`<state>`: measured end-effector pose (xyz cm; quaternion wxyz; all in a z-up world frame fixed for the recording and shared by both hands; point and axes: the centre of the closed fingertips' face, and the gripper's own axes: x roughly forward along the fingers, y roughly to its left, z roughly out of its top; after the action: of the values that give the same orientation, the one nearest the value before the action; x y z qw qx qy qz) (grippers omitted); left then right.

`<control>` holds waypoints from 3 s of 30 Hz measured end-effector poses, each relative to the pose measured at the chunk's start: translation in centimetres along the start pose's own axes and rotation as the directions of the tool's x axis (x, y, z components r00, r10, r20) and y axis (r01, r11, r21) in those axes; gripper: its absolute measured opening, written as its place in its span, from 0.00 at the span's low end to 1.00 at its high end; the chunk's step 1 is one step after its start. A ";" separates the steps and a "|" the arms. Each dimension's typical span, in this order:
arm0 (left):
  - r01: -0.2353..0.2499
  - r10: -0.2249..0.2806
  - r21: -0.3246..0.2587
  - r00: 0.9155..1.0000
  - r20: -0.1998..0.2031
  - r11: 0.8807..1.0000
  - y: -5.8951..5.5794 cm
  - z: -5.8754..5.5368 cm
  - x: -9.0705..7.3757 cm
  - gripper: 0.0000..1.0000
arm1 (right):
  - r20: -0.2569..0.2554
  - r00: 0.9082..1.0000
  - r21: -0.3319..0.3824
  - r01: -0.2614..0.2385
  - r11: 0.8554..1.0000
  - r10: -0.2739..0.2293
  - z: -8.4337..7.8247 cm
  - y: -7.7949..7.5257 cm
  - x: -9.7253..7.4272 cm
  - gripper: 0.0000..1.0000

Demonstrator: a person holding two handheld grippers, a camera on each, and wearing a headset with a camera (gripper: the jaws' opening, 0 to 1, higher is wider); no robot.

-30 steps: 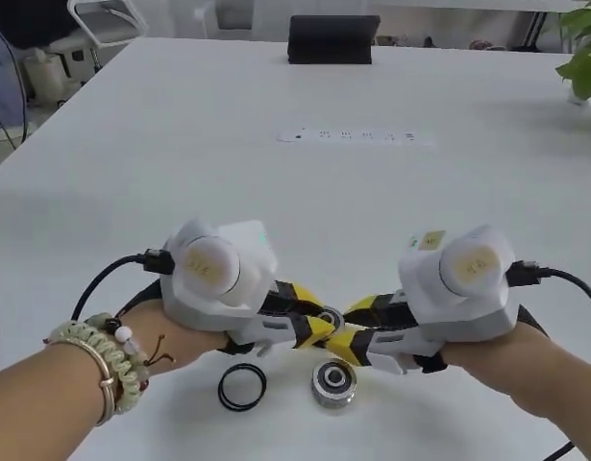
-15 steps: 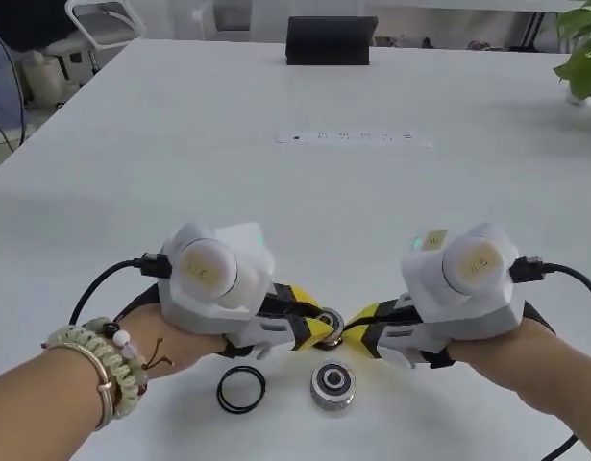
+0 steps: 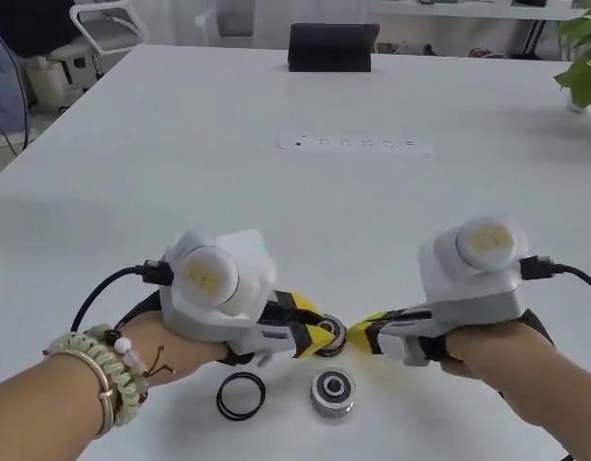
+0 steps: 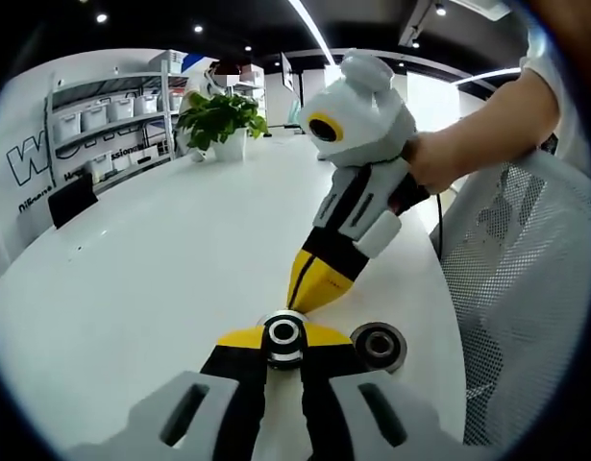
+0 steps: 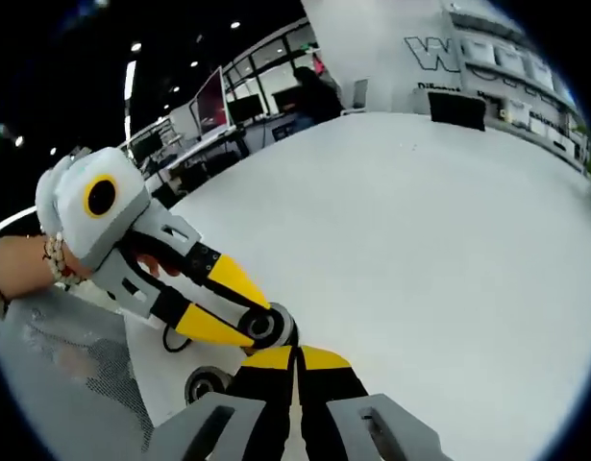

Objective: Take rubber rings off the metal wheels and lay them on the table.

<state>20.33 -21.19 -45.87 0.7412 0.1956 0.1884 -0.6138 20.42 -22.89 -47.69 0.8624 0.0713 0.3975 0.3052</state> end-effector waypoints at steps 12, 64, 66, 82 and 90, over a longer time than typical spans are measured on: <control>0.000 0.000 -0.002 1.000 0.007 1.000 0.0 0.0 0.0 0.07 | 0.049 0.998 0.150 -0.041 0.988 0.034 0.5 0.5 -0.6 0.00; -0.007 0.008 -0.013 0.999 0.034 1.000 0.0 0.2 0.1 0.07 | 0.067 0.992 0.040 -0.108 0.993 0.105 2.0 3.0 -0.5 0.00; -0.008 0.009 -0.013 0.999 0.033 1.000 0.0 0.2 0.1 0.07 | 0.053 0.995 0.049 -0.087 0.995 0.085 1.6 2.5 -0.5 0.00; 0.009 -0.010 -0.035 1.000 -0.019 0.999 -0.1 0.3 0.1 0.10 | 0.045 0.997 0.077 -0.062 0.995 0.059 1.2 2.0 -0.5 0.00; 0.026 -0.026 -0.003 0.999 -0.034 1.000 -0.2 0.8 -0.4 0.11 | 0.057 0.997 0.084 -0.058 0.995 0.054 1.5 1.8 -0.7 0.00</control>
<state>20.12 -21.27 -44.96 0.7301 0.2025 0.2046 -0.6198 20.29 -21.69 -45.60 0.8601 0.1275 0.3845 0.3100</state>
